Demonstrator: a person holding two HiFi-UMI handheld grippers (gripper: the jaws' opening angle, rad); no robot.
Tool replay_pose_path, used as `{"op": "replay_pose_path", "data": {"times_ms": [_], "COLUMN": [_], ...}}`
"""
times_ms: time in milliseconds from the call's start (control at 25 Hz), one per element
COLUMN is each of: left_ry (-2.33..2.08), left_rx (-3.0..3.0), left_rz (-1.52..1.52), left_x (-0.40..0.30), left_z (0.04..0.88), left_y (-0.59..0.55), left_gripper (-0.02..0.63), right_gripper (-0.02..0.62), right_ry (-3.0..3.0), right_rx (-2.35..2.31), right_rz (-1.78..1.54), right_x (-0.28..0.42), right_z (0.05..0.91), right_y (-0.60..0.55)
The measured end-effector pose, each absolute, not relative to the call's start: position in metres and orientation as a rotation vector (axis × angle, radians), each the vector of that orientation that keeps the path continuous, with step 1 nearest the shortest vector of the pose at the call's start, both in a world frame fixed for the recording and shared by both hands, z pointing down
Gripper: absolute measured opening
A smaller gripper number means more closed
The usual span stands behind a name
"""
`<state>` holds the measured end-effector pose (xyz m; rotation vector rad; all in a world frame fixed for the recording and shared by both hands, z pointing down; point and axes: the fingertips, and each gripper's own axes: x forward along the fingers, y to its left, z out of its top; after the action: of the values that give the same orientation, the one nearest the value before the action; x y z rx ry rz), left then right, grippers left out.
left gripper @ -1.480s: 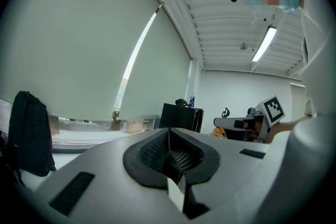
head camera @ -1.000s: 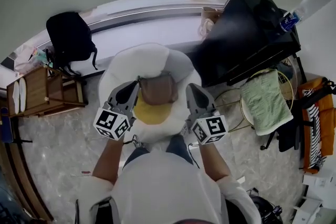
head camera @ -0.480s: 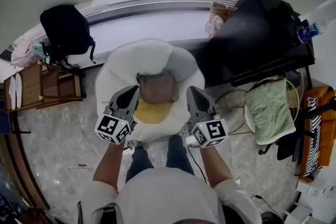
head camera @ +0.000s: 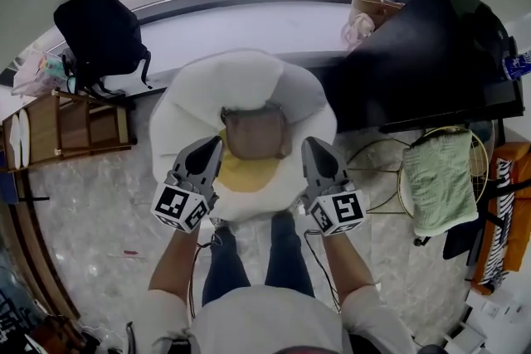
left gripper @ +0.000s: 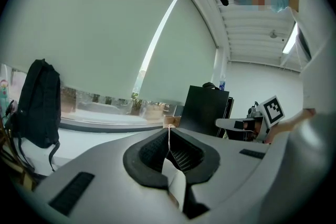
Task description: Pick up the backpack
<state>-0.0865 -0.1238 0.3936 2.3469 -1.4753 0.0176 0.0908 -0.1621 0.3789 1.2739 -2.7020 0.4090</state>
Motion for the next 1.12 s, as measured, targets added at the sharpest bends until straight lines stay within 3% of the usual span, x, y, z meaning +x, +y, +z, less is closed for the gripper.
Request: {"op": "replay_pose_path", "data": {"times_ms": [1120], "left_ry": [-1.486], "left_rx": [2.221], "left_rz": [0.079], "left_x": [-0.086], "left_z": [0.600], "left_y": [-0.171], "left_gripper": [0.032], "right_gripper": [0.031], "right_ry": [-2.644], "right_rx": [1.182], "right_rz": [0.488], "right_x": [0.071], "right_z": [0.592], "right_y": [-0.221]}}
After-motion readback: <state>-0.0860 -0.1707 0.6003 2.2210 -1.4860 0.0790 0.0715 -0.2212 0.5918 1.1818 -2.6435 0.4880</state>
